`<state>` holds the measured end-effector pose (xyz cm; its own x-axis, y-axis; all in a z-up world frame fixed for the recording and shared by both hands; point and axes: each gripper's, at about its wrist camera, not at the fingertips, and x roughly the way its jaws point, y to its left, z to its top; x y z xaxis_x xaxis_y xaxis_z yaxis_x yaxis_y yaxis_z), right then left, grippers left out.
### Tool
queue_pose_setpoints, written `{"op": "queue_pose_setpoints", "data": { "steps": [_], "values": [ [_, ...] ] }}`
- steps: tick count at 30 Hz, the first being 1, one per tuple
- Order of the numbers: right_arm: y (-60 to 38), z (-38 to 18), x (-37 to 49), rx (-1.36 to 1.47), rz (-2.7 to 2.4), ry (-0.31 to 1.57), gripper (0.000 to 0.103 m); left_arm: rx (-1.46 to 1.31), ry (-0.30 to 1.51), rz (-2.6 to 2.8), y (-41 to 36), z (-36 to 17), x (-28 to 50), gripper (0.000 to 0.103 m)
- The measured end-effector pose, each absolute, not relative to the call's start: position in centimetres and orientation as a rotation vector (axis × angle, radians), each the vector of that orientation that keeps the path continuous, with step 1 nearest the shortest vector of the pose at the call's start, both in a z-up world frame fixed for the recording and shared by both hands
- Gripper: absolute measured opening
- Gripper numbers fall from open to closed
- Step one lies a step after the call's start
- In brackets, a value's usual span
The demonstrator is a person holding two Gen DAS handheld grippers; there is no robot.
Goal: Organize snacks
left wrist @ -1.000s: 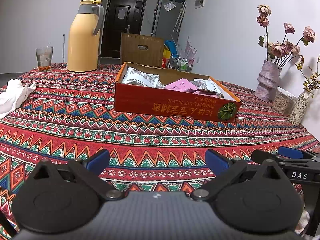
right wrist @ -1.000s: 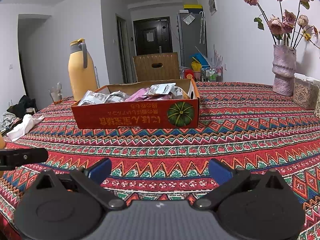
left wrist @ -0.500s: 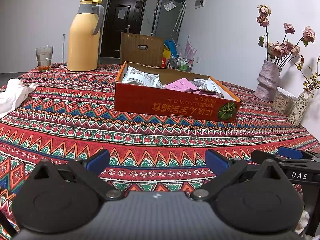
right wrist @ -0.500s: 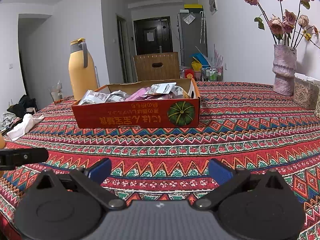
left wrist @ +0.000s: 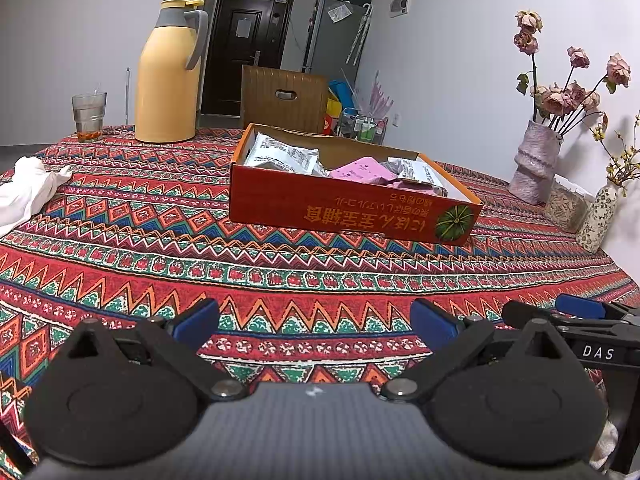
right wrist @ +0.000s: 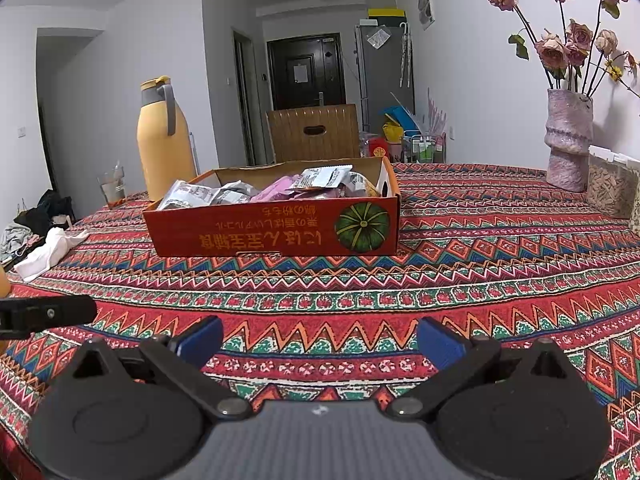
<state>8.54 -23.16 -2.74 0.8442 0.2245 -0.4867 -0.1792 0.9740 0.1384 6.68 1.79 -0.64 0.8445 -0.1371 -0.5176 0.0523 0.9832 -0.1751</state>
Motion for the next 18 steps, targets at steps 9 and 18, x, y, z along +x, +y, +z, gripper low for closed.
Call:
{"op": "queue_pose_setpoints", "data": {
  "steps": [9, 18],
  "values": [
    [-23.13, -2.73, 8.54, 0.089, 0.214, 0.525, 0.103, -0.157, 0.556, -0.098, 1.77, -0.67, 6.66, 0.103],
    [-23.08, -3.03, 8.43, 0.087, 0.216, 0.529, 0.103, -0.151, 0.537, -0.116, 1.57, -0.52, 6.55, 0.103]
  ]
}}
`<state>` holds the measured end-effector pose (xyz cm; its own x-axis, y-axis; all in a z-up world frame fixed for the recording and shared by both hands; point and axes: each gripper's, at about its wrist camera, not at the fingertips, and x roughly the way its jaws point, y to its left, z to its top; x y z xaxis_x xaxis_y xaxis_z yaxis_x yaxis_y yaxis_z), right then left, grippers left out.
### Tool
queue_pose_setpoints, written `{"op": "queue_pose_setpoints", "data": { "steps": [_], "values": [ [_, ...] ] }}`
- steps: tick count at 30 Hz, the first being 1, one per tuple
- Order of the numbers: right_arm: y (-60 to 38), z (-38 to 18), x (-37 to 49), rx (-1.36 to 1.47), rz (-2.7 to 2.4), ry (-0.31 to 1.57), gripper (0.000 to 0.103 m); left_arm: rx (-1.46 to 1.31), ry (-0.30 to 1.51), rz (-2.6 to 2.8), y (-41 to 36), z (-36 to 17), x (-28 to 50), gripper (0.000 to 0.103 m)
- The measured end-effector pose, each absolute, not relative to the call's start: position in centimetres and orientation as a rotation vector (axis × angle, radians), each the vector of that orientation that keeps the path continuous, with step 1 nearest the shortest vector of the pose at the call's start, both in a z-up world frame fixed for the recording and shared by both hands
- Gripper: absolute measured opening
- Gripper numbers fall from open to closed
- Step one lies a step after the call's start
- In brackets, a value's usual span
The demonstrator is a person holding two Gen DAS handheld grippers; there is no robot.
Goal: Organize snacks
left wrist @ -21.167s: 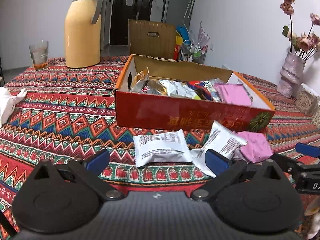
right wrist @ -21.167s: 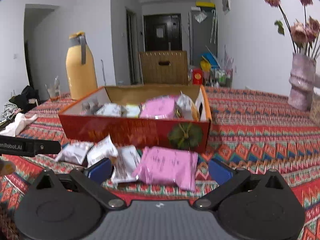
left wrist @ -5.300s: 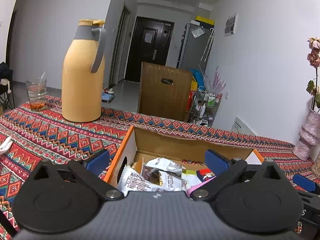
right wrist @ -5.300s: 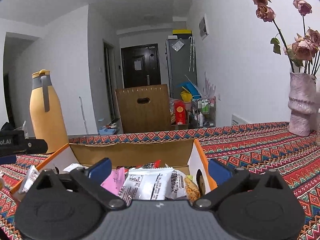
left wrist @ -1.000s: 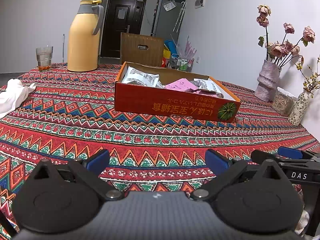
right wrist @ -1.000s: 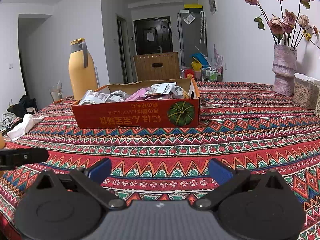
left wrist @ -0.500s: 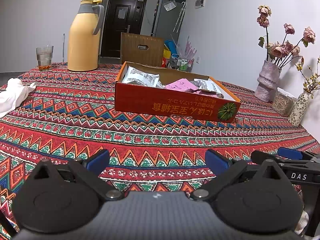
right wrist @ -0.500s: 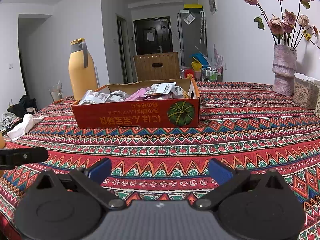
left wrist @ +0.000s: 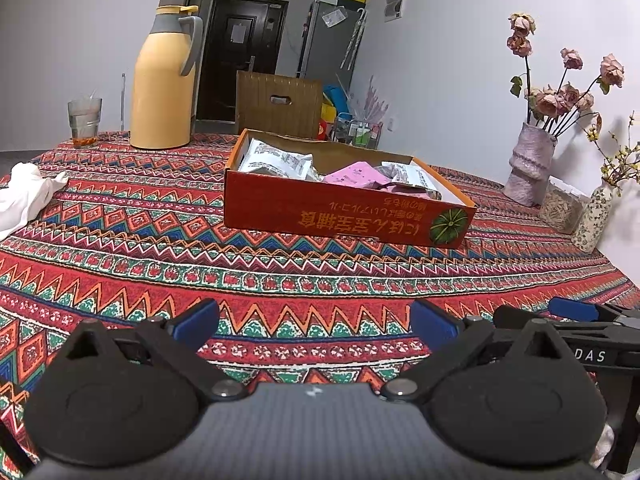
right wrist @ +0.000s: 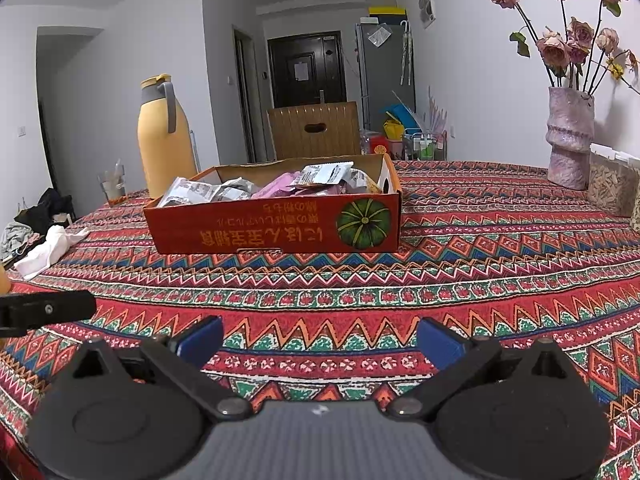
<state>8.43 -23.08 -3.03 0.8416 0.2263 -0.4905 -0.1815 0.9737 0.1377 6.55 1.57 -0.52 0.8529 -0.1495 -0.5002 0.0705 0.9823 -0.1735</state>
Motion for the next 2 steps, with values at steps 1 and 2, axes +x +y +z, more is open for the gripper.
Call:
{"op": "queue_pose_setpoints", "data": {
  "steps": [1, 2],
  "values": [
    [-23.08, -3.11, 8.39, 0.087, 0.216, 0.530, 0.103, -0.151, 0.538, -0.115, 1.54, -0.51, 6.60, 0.103],
    [-23.04, -3.16, 8.41, 0.086, 0.216, 0.530, 0.103, -0.153, 0.539, -0.114, 1.60, -0.52, 6.63, 0.103]
  ]
}}
